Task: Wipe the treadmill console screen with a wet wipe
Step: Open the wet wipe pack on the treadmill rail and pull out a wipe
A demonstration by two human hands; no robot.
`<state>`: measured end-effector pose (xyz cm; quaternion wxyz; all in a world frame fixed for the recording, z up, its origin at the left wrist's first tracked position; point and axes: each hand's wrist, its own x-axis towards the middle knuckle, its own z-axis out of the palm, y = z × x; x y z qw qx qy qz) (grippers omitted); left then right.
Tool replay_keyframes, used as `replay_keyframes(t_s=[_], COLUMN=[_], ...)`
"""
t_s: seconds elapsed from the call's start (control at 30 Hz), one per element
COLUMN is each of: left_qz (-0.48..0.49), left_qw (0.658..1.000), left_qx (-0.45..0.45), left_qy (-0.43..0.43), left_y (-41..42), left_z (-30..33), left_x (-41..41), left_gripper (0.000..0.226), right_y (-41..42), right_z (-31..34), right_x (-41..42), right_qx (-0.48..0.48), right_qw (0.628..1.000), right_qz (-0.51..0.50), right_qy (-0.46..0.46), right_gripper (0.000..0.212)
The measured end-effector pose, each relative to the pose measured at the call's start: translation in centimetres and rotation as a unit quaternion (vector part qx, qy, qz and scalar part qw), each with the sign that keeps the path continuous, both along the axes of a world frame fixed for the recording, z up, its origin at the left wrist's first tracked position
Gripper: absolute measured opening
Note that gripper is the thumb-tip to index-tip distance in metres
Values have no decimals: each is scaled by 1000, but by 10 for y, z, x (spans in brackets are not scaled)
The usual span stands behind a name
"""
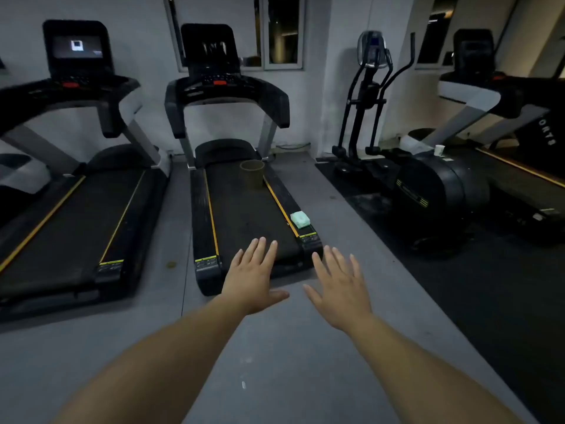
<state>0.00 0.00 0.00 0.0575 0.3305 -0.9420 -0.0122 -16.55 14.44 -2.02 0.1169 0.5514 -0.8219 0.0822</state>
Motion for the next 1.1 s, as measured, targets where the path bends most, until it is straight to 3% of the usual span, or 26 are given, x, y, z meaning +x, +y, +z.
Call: replay_keyframes(t_s=[0.57,1.1], left_qz=[71,40], left_qw=[995,990], left_qx=[65,124], left_qy=[-38,-62], left_y=[-172,-449], left_z=[-51,-100], left_x=[-249,-421], left_gripper=[124,128], right_y=[-184,-445], right_z=[-49,-105], right_x=[-263,-416], right_qx=[45,102], right_qw=[998,993], right_qz=[29,4], right_qy=[-27,-65], right_gripper=[77,79])
